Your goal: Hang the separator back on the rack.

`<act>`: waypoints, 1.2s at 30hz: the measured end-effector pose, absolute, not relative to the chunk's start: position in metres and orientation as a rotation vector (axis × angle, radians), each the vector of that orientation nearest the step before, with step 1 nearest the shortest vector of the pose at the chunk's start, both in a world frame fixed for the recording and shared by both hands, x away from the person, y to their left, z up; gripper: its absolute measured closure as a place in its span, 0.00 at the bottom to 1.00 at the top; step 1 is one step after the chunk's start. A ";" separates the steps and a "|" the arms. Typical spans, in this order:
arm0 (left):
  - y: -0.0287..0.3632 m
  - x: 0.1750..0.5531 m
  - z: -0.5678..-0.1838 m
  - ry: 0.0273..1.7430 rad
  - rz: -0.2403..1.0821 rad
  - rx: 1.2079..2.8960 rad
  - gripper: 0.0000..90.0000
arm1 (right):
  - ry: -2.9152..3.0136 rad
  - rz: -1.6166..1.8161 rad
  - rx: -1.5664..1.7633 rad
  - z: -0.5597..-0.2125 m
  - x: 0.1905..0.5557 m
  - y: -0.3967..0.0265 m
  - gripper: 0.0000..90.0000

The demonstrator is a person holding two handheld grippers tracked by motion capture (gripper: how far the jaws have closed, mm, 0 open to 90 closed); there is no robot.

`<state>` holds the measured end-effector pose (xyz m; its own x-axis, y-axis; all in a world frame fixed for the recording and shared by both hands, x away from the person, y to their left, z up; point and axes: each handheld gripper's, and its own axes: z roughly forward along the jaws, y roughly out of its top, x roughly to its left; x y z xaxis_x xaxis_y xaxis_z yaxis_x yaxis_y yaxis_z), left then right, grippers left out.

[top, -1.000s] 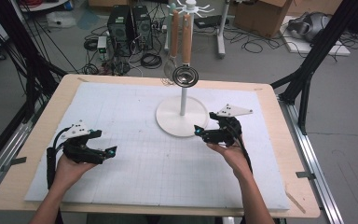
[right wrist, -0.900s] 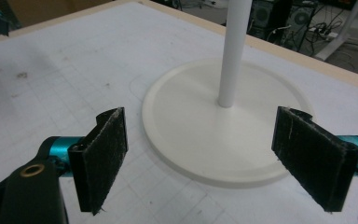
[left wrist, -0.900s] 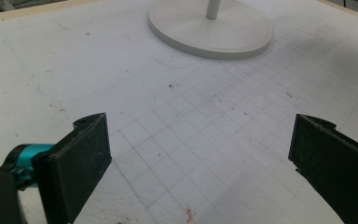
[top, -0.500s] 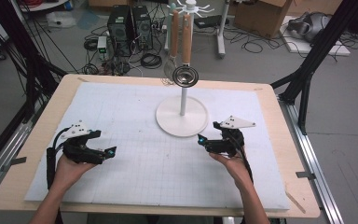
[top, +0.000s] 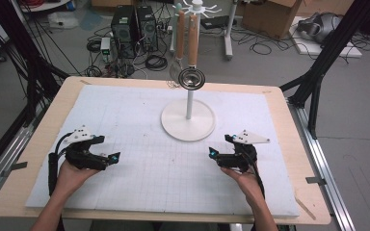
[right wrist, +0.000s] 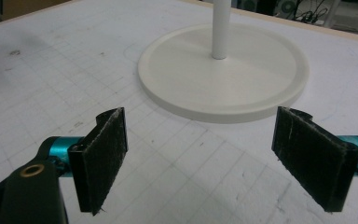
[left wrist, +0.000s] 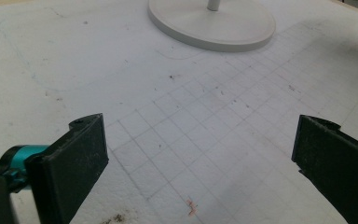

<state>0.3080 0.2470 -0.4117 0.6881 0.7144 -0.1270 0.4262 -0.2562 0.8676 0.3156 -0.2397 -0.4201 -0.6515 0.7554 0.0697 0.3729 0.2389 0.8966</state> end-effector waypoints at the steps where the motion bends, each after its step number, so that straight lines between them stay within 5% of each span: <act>1: 0.247 0.308 -0.412 0.891 0.356 1.894 0.04 | 2.138 1.387 1.045 -0.420 0.314 -0.241 0.19; 36: 0.248 0.307 -0.424 0.909 0.345 1.929 0.04 | 2.115 1.412 1.061 -0.431 0.285 -0.258 0.19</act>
